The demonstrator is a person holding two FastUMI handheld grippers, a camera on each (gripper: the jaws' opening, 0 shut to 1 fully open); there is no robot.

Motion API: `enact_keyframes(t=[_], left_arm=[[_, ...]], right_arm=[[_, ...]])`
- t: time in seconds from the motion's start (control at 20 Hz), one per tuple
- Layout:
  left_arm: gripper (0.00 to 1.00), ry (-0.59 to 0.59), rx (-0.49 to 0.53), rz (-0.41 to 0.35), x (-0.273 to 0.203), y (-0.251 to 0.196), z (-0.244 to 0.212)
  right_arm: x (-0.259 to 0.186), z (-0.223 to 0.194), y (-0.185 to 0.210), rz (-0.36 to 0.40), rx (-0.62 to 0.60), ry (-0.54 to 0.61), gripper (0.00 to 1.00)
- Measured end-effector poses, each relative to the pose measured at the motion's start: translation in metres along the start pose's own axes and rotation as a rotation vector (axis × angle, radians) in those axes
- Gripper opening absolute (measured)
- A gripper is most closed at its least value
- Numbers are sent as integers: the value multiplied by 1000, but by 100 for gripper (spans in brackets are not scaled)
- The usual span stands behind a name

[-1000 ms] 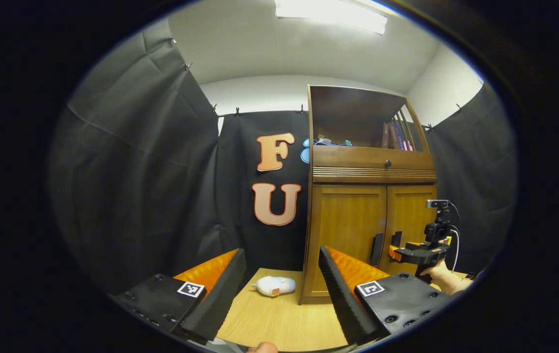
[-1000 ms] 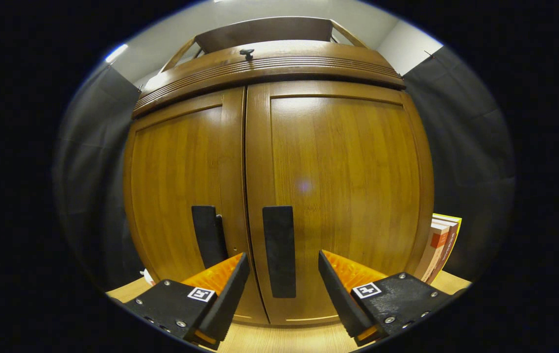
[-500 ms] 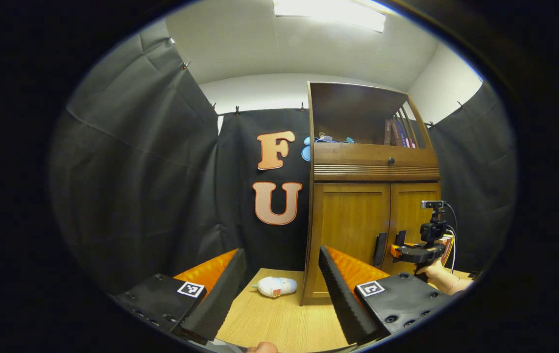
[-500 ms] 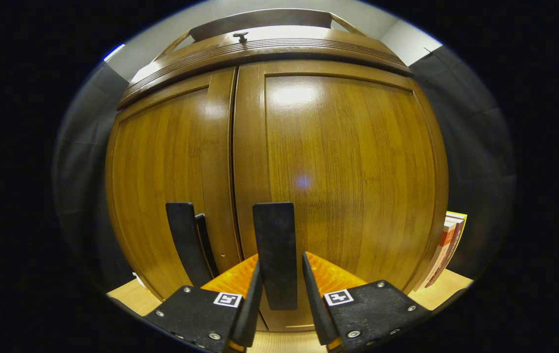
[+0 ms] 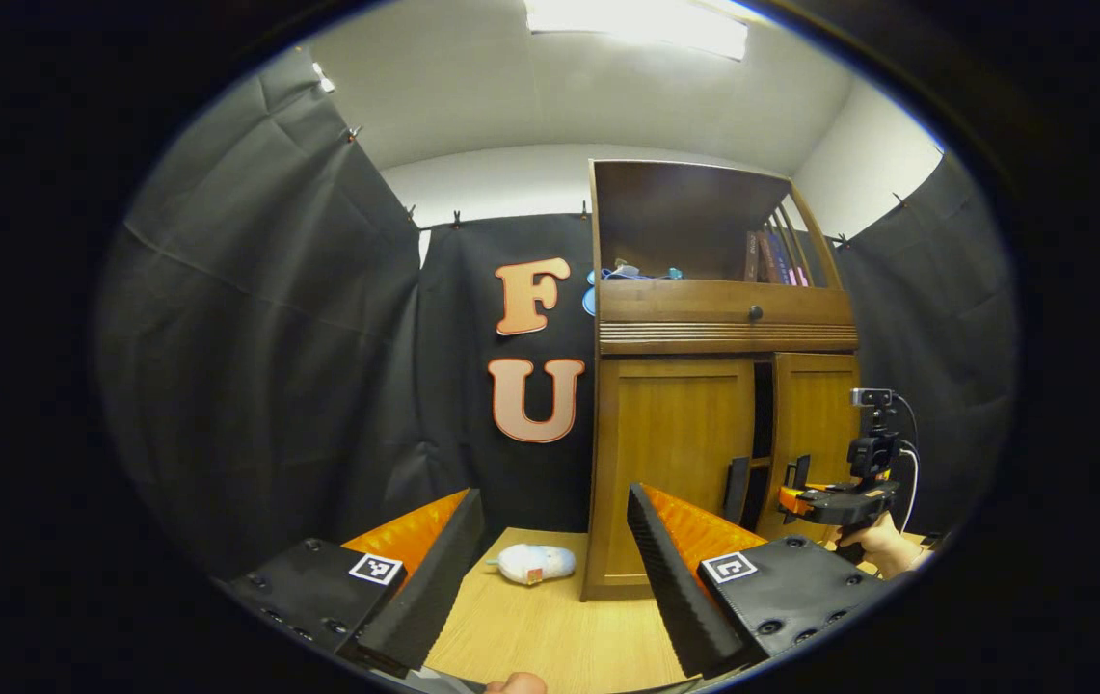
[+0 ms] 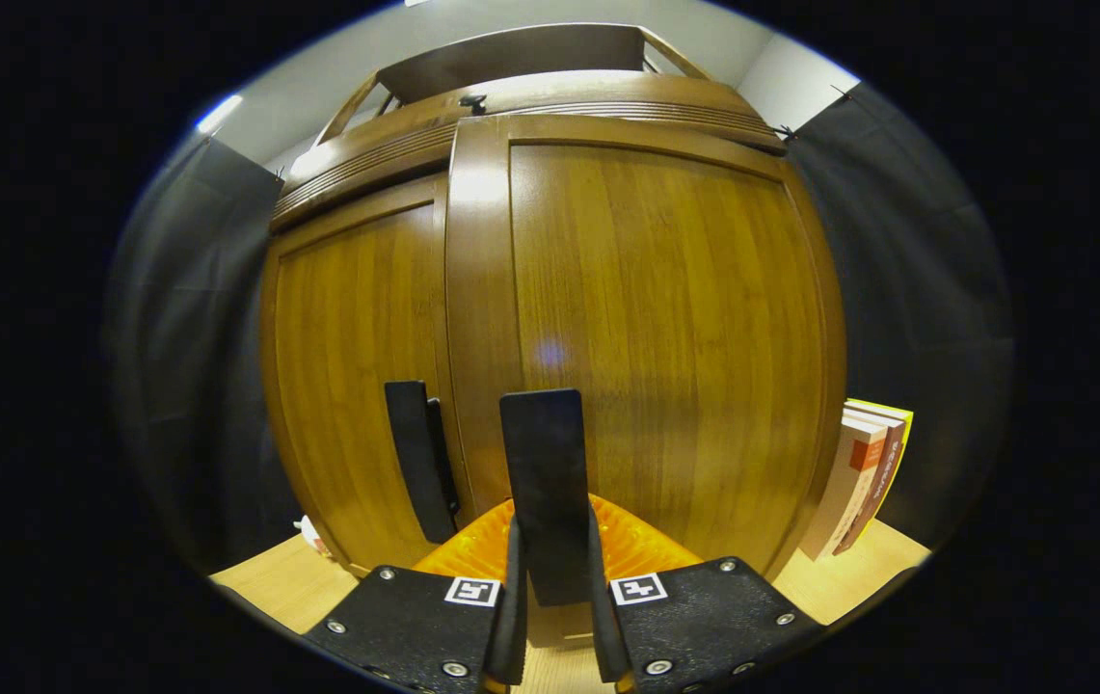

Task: Open the right door of the double-door shoe cabinet with the right hand, and open the left door with the left hand.

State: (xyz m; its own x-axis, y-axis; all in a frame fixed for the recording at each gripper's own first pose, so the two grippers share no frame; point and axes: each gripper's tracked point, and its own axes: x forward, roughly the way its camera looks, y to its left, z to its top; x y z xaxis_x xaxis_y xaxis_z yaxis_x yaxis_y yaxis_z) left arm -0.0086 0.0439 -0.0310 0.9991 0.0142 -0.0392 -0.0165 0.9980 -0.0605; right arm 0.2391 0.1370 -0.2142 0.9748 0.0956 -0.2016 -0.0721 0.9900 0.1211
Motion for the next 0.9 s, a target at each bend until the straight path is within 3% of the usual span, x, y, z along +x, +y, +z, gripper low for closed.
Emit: enact_keyframes(t=[0.05, 0.1, 0.25, 0.3, 0.4, 0.45, 0.5, 0.55, 0.65, 0.7, 0.8, 0.9], left_arm=[[97, -1, 0, -6, -3, -5, 1], [99, -2, 5, -10, -5, -7, 2], [99, -14, 30, 4, -7, -10, 8], [97, -23, 32, 7, -8, -12, 10], [97, -23, 21, -5, -5, -22, 8], [99, -14, 19, -11, -6, -28, 6], [99, -6, 23, -15, -5, -31, 4], [97, -2, 30, -17, -5, -35, 4], [97, 3, 39, -19, -5, -42, 4], [99, 1, 39, -24, -5, -47, 4], [97, -6, 39, -29, -6, -55, 6], [99, -6, 36, -45, -4, -66, 6]], right_arm=[[-11, 1, -3, 3, -1, 1, 24], [-21, 1, -6, 5, 0, -1, 28], [-48, 2, -20, 14, 11, -3, 28], [-54, 2, -23, 15, 16, 1, 24], [-68, 3, -33, 15, 24, 7, 31], [-73, 3, -36, 15, 24, 5, 27], [-76, 4, -39, 14, 26, 1, 31], [-79, 4, -42, 14, 21, -2, 24], [-88, 4, -46, 9, 8, -10, 29], [-93, 6, -50, 4, 4, -11, 24], [-103, 6, -61, -7, -4, -12, 27], [-111, 7, -72, -20, -18, -12, 22]])
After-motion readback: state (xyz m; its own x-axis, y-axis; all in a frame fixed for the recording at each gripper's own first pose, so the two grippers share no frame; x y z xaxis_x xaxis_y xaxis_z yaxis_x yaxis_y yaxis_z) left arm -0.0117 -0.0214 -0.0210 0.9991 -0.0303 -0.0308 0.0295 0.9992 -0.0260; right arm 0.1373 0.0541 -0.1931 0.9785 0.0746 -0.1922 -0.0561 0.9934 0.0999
